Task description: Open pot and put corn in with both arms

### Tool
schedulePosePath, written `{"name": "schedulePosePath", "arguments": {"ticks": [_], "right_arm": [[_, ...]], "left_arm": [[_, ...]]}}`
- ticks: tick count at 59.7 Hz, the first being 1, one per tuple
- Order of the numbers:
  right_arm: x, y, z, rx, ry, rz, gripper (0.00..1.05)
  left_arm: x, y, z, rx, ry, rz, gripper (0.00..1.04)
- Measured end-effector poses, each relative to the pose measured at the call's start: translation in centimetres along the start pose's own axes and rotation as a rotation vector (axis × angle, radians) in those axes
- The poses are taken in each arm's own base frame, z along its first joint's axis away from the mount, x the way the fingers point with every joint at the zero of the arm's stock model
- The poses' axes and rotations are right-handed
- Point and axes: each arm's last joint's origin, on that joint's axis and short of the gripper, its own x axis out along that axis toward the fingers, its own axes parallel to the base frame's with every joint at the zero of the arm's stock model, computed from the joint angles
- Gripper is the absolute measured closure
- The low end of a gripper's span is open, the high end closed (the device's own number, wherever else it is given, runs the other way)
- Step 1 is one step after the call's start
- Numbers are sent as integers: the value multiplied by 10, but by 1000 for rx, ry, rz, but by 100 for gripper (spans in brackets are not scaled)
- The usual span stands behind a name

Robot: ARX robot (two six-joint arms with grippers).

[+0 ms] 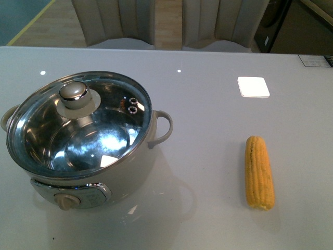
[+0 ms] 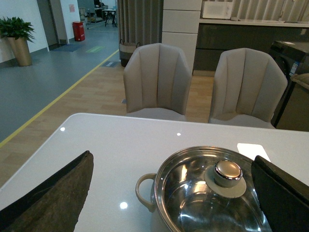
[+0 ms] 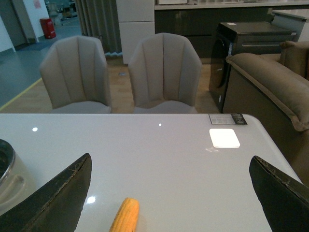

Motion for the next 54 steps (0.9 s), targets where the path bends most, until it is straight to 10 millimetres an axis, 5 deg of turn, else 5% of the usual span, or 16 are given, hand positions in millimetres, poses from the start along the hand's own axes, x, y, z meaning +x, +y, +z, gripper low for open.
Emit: {"name": "schedulePosePath", "arguments": {"ticks": [45,54], "right_arm": [[0,0,0,0,0,0,9],[0,0,0,0,0,0,9]], "left_arm": [[0,0,0,0,0,0,7],[7,-3,-7,-27,436,-1,7]]}}
